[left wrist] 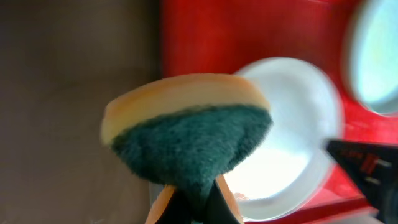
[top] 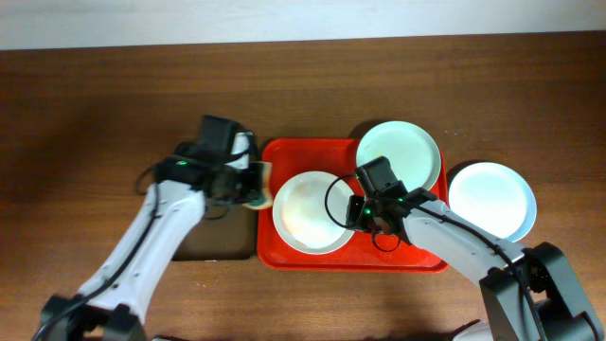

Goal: Clean dirty plates on tray and stack at the side
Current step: 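Return the sponge to the black tray and open the left gripper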

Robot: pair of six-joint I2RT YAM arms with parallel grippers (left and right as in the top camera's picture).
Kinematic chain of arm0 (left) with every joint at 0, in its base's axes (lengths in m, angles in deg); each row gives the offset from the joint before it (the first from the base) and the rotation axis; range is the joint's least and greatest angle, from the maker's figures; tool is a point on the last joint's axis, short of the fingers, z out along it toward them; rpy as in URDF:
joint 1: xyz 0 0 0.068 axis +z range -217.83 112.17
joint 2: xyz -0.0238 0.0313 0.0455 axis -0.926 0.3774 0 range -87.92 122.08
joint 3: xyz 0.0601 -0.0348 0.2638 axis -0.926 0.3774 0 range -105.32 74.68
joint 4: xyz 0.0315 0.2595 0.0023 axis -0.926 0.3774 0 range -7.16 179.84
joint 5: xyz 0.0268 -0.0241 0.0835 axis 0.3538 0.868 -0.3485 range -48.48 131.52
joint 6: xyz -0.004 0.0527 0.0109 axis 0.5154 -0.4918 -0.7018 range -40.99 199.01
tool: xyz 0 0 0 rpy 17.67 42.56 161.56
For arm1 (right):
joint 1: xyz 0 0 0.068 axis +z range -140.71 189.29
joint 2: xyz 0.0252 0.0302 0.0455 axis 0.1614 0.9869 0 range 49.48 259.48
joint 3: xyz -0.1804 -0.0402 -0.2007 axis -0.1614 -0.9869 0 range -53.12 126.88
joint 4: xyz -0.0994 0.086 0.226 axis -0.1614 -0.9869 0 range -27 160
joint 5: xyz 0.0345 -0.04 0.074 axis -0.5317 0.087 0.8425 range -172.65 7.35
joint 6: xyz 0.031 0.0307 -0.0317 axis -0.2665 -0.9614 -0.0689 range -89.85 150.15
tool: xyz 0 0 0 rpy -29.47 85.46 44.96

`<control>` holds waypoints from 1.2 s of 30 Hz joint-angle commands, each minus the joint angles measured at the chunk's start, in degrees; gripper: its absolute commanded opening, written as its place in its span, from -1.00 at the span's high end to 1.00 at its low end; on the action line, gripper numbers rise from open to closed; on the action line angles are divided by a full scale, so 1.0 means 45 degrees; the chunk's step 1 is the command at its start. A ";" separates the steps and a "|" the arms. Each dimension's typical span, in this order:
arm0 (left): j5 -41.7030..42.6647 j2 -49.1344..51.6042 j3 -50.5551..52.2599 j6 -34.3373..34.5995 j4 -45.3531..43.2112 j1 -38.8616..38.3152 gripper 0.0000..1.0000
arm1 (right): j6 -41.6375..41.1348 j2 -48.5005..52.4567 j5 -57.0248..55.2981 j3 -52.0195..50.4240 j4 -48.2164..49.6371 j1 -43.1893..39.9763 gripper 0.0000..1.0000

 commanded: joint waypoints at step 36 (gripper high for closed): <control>-0.1647 0.1039 0.2705 -0.2550 -0.4065 0.1141 1.00 | 0.0126 0.0083 0.0311 -0.0165 0.0063 0.0097 0.90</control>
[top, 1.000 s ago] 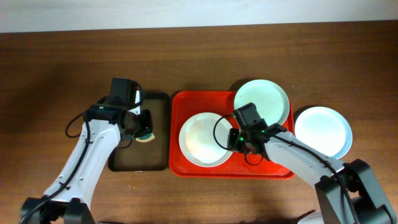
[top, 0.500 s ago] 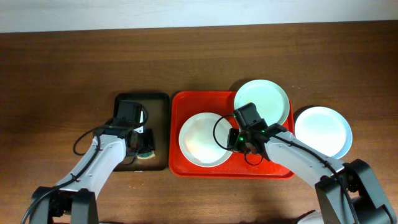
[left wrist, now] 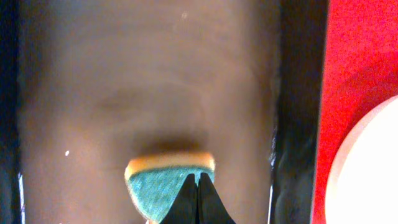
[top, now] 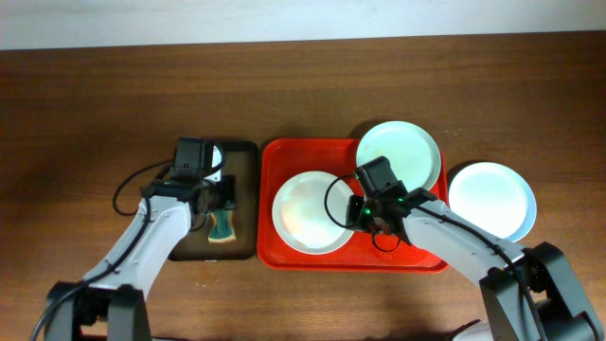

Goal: Clean dirty plates on tray and stack at the side

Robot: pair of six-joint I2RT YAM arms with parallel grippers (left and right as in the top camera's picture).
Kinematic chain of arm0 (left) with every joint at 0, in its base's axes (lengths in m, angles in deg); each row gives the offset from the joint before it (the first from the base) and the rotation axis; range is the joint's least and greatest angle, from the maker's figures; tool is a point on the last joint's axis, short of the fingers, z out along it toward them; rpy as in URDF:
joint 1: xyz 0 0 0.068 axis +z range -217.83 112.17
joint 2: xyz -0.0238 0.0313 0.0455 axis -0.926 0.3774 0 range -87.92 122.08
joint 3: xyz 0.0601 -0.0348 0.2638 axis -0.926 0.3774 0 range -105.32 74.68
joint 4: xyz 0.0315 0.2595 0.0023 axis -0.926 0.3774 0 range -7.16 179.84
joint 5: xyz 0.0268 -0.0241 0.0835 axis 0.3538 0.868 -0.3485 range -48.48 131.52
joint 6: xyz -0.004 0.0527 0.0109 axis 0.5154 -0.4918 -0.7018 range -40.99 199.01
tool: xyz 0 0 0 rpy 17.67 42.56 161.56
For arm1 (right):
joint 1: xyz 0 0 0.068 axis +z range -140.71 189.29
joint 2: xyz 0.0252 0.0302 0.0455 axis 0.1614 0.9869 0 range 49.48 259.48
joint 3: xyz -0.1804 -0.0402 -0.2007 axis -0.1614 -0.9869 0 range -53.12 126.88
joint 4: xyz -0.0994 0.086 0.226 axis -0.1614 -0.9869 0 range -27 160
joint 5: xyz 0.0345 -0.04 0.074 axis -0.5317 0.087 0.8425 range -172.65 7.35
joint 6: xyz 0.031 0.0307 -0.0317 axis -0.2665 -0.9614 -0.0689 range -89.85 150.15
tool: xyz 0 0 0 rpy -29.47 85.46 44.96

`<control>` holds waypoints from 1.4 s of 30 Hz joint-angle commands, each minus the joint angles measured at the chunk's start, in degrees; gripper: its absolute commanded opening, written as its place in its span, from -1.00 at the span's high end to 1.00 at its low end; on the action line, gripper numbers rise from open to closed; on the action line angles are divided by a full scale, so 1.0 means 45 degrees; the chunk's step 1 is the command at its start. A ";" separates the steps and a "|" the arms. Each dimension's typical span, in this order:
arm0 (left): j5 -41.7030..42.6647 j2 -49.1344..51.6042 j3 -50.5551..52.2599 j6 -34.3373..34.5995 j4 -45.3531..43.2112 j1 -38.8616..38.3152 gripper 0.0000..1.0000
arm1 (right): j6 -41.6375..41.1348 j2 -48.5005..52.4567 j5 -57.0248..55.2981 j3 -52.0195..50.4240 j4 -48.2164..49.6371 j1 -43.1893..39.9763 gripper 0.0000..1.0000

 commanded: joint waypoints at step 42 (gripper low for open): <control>-0.3575 -0.7417 -0.5013 0.2438 0.8476 0.2939 -0.98 | 0.0515 -0.1749 0.0024 0.1462 -0.2297 -0.0413 0.92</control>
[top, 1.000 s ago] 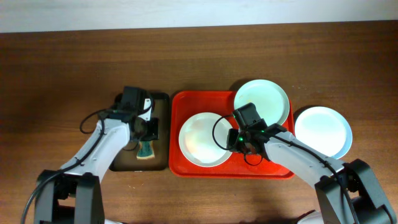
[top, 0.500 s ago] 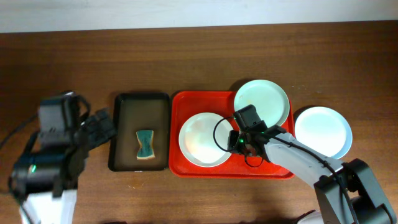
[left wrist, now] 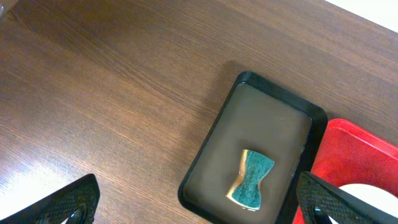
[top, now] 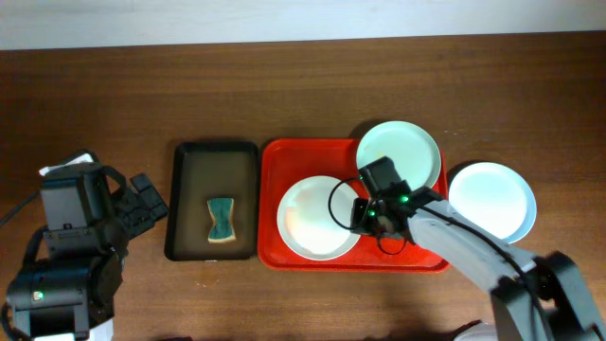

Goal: Clean dirty plates on tray and stack at the side

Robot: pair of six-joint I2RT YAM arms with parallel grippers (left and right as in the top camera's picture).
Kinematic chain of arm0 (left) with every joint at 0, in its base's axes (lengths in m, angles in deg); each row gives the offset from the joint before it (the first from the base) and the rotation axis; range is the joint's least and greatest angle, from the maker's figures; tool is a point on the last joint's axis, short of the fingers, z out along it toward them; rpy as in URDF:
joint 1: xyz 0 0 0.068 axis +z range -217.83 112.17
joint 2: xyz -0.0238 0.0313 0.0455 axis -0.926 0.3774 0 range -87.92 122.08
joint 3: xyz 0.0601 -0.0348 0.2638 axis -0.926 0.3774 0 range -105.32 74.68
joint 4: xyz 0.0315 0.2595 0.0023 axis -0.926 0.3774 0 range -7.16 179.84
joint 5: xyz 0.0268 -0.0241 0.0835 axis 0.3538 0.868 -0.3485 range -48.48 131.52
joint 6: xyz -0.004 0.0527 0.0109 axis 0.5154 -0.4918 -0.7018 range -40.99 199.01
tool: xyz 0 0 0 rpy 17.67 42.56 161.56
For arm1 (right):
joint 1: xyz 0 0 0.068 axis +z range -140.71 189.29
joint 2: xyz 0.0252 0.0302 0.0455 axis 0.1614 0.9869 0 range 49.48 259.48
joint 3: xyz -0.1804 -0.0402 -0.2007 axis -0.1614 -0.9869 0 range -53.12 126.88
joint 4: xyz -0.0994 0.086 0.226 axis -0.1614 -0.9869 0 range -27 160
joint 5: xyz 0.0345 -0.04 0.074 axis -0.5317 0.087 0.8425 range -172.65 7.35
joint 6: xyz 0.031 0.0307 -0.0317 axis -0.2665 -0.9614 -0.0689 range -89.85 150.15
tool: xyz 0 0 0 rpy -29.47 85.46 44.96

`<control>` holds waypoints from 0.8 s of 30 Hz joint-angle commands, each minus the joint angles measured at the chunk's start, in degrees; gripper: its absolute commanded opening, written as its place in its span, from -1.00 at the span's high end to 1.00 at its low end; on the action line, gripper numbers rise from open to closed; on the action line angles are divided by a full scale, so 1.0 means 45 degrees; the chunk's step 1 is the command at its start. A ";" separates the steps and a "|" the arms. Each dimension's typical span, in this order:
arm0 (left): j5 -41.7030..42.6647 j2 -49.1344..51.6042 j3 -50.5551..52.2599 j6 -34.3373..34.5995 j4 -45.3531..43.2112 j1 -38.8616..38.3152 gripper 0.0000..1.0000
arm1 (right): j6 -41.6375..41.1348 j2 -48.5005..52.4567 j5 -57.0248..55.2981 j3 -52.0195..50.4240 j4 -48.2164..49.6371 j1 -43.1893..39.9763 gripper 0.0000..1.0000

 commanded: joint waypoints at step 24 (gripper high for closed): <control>-0.0141 -0.0029 -0.0175 0.0175 -0.0015 0.0053 -0.98 | 0.1297 0.4595 -0.3157 1.4095 -0.9476 0.0816 0.92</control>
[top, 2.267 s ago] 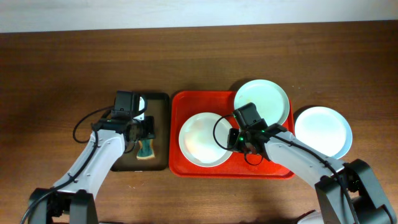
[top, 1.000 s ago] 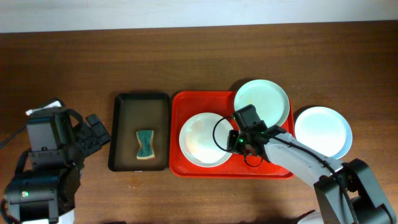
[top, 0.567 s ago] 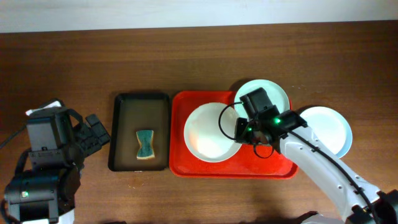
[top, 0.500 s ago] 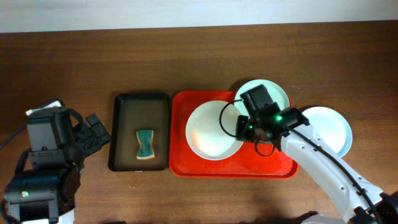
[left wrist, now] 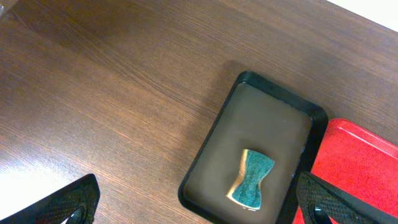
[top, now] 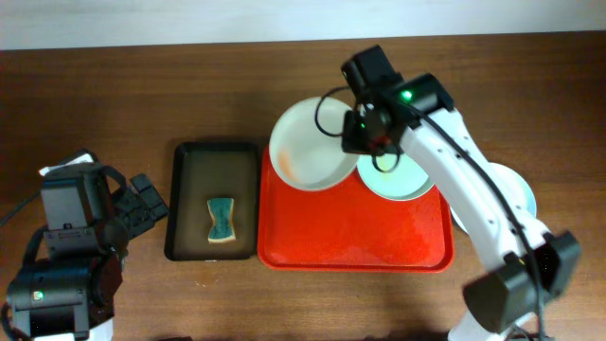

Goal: Clean dirty plates on tray and stack at the side

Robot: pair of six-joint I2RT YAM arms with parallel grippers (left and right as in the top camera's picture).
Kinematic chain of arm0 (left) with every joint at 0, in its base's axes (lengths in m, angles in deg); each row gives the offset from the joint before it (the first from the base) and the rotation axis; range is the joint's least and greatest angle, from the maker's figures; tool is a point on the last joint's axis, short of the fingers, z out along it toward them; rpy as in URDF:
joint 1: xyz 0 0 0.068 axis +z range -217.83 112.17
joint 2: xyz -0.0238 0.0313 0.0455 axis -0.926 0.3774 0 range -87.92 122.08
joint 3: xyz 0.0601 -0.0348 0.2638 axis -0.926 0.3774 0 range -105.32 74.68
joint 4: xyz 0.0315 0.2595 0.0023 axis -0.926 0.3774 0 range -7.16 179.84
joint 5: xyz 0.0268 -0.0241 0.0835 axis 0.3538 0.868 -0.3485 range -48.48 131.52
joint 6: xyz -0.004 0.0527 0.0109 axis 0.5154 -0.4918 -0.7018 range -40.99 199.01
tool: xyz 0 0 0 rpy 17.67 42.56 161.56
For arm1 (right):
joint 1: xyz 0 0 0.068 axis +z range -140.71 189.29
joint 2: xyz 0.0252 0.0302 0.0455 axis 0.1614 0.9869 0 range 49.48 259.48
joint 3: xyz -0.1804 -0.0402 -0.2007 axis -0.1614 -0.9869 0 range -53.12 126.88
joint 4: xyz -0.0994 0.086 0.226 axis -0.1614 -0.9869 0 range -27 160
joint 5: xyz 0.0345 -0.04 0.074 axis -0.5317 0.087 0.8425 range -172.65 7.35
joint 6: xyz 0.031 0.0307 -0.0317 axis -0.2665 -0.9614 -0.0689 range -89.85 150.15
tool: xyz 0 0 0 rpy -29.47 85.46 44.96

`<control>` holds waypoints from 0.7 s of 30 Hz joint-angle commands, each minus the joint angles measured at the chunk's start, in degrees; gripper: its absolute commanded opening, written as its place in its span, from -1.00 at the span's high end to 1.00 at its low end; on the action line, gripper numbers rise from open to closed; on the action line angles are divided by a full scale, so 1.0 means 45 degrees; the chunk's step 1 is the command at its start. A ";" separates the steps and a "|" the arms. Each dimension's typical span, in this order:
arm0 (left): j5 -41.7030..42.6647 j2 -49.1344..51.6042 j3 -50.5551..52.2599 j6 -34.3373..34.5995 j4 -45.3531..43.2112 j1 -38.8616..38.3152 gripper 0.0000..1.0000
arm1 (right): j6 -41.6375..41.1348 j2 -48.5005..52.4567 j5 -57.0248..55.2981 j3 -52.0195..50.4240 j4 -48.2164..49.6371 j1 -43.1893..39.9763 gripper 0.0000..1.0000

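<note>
My right gripper point(top: 363, 133) is shut on the rim of a white plate point(top: 308, 147), which hangs above the far left corner of the red tray point(top: 355, 237). A second pale plate point(top: 402, 180) lies on the tray's far right, partly under the right arm. Beside the tray a third plate point(top: 527, 199) rests on the table, mostly hidden by that arm. The green and yellow sponge point(left wrist: 250, 177) lies in the black tray point(left wrist: 214, 155). My left gripper point(left wrist: 199, 208) is open and empty, drawn back to the left of the black tray.
The black tray point(top: 189, 161) sits right against the red tray's left side. The left arm's base point(top: 71, 237) stands at the table's left front. Brown wooden table point(top: 142, 85) stretches round both trays.
The white plate was lying on the red tray with my right gripper at its rim. Now it is off the tray floor, held over the tray's far left corner. The left arm has not moved.
My left gripper first held the sponge next to the plate at the red tray's left edge, then held it down in the black tray. Later the sponge lay there alone and the left gripper was open, far left. The right gripper stayed at the plate's rim and now holds it up.
</note>
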 commanded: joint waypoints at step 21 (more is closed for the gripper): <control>-0.0131 -0.0034 -0.0175 0.0175 -0.0019 0.0053 -0.98 | 0.2356 0.1778 -1.1089 0.1506 0.3007 0.7223 0.92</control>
